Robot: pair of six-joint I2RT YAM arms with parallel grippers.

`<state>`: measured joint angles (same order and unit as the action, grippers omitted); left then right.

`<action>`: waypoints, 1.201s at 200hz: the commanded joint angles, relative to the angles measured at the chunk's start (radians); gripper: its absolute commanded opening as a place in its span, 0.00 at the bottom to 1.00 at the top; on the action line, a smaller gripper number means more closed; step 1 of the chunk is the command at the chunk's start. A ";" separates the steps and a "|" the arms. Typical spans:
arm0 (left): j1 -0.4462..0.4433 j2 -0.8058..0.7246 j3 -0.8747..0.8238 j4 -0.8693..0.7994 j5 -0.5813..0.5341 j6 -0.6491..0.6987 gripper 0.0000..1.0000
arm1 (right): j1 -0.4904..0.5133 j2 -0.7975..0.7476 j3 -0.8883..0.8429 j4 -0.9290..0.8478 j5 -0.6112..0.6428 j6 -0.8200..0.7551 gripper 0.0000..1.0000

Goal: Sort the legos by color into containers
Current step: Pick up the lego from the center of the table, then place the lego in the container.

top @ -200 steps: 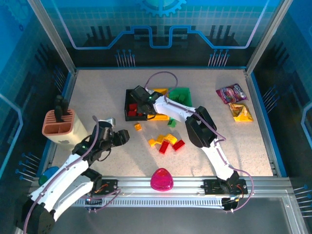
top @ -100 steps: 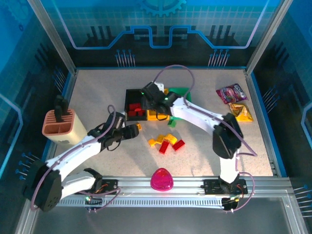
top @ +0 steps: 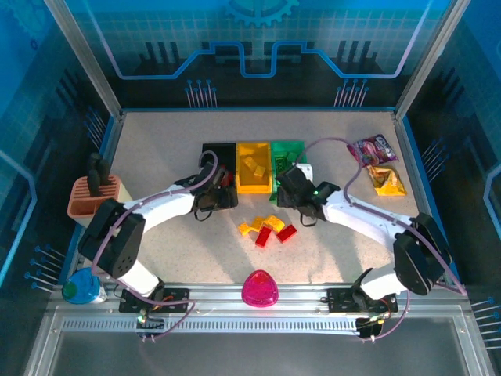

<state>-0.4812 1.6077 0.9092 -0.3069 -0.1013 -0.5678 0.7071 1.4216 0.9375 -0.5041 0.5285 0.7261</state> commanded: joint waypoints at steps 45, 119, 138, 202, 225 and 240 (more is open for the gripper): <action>-0.029 0.121 0.111 -0.125 -0.135 0.008 0.58 | -0.037 -0.089 -0.105 0.052 0.024 0.037 0.85; -0.096 0.029 0.122 -0.206 -0.205 0.013 0.27 | -0.038 -0.084 -0.105 0.084 0.019 0.027 0.85; -0.112 -0.055 0.128 -0.194 -0.180 0.017 0.27 | -0.039 -0.089 -0.118 0.092 0.017 0.011 0.85; -0.109 -0.030 0.352 -0.204 -0.135 0.128 0.28 | -0.041 -0.125 -0.181 0.152 -0.074 -0.065 0.85; -0.108 0.049 0.450 -0.204 -0.115 0.150 0.29 | -0.040 -0.147 -0.213 0.179 -0.120 -0.096 0.84; -0.105 0.107 0.516 -0.210 -0.103 0.161 0.29 | -0.038 -0.163 -0.235 0.191 -0.148 -0.117 0.84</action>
<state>-0.5919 1.6283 1.3376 -0.4896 -0.2420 -0.4595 0.6792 1.2972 0.7372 -0.3599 0.4381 0.6586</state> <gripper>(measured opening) 0.294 0.843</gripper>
